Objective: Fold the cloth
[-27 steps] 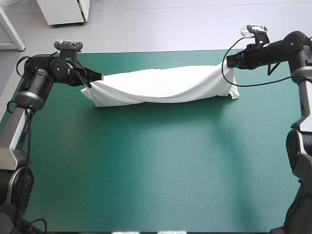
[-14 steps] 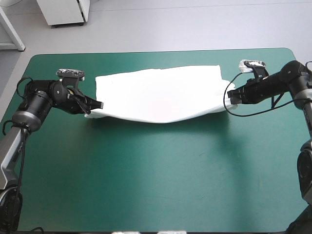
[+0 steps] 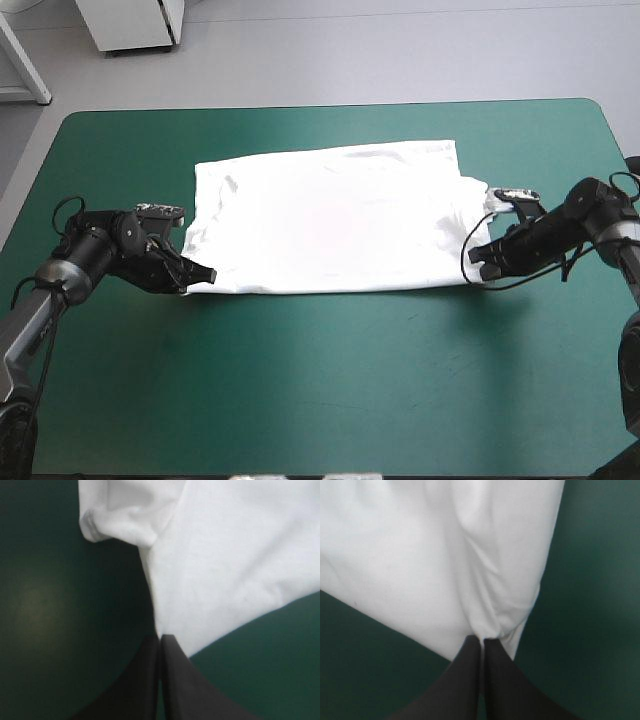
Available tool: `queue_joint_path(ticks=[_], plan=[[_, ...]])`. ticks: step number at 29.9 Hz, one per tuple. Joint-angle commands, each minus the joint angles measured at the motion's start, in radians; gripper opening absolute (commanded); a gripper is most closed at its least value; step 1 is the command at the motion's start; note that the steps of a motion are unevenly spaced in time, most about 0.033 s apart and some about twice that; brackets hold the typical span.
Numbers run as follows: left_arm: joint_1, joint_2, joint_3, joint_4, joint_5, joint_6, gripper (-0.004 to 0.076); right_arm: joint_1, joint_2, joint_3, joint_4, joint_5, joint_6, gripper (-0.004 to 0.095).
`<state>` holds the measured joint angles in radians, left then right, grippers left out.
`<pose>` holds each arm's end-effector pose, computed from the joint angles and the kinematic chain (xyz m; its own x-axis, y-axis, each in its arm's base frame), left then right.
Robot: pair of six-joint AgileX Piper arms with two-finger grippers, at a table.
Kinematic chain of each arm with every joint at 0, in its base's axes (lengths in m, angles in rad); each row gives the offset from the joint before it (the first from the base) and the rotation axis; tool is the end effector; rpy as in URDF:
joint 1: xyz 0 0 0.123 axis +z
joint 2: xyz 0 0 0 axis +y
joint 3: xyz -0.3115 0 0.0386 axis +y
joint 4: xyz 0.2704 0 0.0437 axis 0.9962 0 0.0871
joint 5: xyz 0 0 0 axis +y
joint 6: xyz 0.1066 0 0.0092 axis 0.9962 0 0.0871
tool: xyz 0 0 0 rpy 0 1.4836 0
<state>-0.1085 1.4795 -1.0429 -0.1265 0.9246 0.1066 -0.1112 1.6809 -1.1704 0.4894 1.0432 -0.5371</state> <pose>0.3020 -0.0437 0.2603 -0.9450 0.1331 -0.2989 0.1660 0.9823 -0.0872 0.3480 0.0049 0.2379 -0.9543 -0.1432 -0.2624 -0.2309 0.9107 0.3426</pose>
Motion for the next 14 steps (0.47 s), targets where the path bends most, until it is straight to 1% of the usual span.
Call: queue_joint_path(ticks=[1, 9, 14], plan=[[-0.001, -0.097, 0.028, -0.017, 0.007, 0.006, -0.0009, 0.015, -0.09, 0.052, -0.003, 0.002, -0.011, -0.0017], [-0.002, -0.226, 0.162, -0.044, 0.012, 0.013, -0.0009, 0.082, -0.157, 0.202, -0.064, 0.002, 0.004, -0.0017], [-0.002, -0.282, 0.242, -0.04, 0.01, 0.013, -0.0009, 0.083, -0.186, 0.241, -0.104, 0.009, 0.025, -0.0017]])
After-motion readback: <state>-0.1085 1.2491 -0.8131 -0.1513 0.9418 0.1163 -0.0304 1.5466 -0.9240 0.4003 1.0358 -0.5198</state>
